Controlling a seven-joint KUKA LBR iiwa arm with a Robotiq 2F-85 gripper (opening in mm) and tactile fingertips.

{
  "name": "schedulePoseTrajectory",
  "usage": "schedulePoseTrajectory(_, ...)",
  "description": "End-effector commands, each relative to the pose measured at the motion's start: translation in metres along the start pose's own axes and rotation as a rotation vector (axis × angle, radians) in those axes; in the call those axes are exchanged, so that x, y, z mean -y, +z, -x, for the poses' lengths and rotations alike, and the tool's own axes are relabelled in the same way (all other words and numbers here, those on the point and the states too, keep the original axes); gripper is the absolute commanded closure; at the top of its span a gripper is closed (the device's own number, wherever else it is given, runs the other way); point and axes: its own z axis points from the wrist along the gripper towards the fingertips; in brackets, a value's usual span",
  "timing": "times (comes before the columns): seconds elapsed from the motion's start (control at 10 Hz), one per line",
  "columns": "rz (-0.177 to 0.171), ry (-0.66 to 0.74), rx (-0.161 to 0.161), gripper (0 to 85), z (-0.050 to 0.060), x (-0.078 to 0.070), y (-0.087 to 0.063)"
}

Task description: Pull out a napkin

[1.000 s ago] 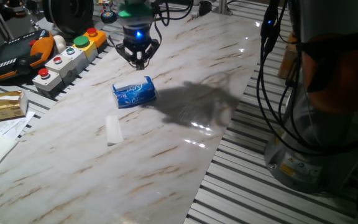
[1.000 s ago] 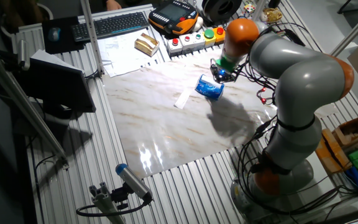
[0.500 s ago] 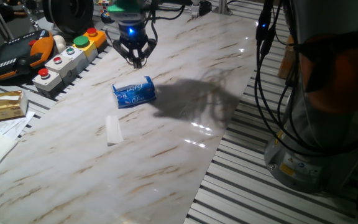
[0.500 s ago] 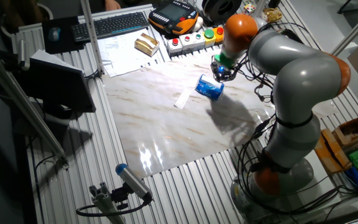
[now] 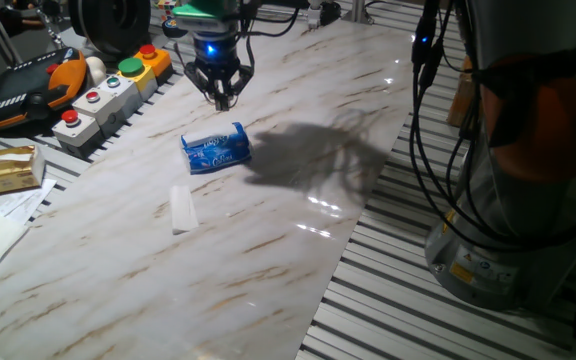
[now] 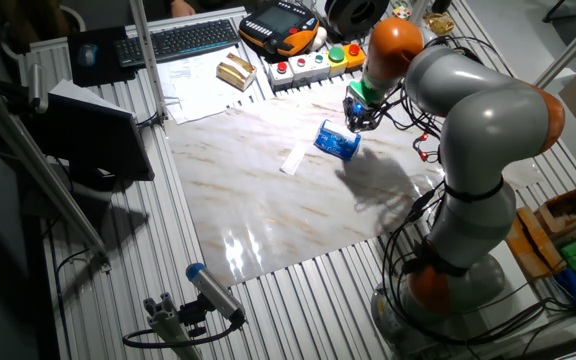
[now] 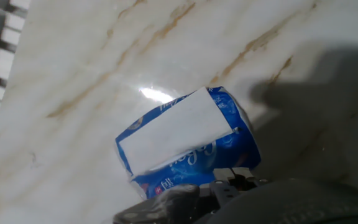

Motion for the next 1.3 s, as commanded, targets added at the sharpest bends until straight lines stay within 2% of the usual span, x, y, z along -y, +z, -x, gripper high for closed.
schedulePoseTrajectory(0.0,0.005,0.371,0.022,84.3,0.0001,0.0002,0.0003)
schedulePoseTrajectory(0.3,-0.016,0.351,0.024,84.3,0.0003,0.0003,0.0005)
schedulePoseTrajectory(0.4,-0.031,0.341,0.010,84.3,0.0003,0.0003,0.0005)
schedulePoseTrajectory(0.8,-0.079,0.263,-0.009,84.3,0.0003,0.0003,0.0005)
schedulePoseTrajectory(1.0,-0.078,0.268,-0.004,84.3,0.0003,0.0003,0.0005)
schedulePoseTrajectory(1.1,-0.061,0.296,0.020,84.3,0.0003,0.0003,0.0005)
schedulePoseTrajectory(1.2,-0.048,0.327,0.031,84.3,0.0003,0.0003,0.0005)
